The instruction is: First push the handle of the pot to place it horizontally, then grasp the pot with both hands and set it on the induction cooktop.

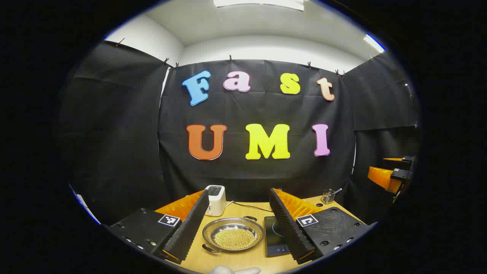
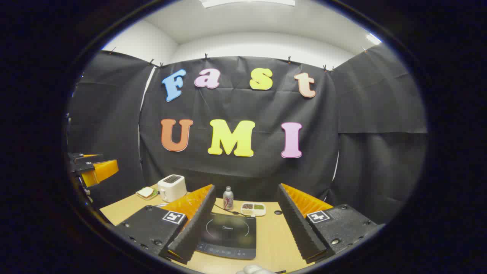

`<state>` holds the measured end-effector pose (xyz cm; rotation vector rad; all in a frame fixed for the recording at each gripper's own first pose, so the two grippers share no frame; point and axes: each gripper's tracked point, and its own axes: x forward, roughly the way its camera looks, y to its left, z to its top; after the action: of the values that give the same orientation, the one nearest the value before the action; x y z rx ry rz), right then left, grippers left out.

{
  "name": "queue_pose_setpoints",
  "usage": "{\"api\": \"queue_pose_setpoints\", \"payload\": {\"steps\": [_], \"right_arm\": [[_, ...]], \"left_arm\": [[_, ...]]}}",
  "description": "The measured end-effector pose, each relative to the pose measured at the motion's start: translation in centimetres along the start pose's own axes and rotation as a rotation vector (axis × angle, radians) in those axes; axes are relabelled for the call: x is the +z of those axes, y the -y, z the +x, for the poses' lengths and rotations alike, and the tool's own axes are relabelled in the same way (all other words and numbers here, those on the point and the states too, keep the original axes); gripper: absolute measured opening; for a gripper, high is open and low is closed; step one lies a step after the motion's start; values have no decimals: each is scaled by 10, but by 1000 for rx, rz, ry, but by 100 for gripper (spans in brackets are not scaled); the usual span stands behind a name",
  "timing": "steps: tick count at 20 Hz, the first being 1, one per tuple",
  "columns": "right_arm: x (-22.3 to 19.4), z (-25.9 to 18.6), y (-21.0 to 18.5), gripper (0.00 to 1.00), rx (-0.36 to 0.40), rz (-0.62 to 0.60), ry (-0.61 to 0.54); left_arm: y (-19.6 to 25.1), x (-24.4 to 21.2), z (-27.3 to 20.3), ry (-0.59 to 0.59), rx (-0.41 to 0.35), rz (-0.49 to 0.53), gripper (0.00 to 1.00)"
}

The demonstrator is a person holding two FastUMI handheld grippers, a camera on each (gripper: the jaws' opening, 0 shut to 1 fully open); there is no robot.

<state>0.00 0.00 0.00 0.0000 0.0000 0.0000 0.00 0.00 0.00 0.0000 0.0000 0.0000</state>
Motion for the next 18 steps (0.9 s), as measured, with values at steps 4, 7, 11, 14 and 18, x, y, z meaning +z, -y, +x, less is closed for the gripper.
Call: {"api": "queue_pose_setpoints", "payload": {"steps": [4, 7, 11, 14, 18], "right_arm": [[-2, 1, 0, 97, -5, -8, -2], [-1, 3, 2, 97, -9, -11, -4], [0, 7, 5, 97, -14, -16, 0], [-3, 11, 6, 97, -11, -21, -5], [-4, 17, 7, 97, -8, -29, -12]], "left_arm": [[-3, 1, 3, 7, -3, 12, 95], [-6, -2, 7, 1, 3, 18, 95], [-10, -3, 14, -2, 6, 13, 95], [-10, -13, 20, -33, -6, 6, 83], [-9, -25, 28, -86, -34, -7, 39]]}}
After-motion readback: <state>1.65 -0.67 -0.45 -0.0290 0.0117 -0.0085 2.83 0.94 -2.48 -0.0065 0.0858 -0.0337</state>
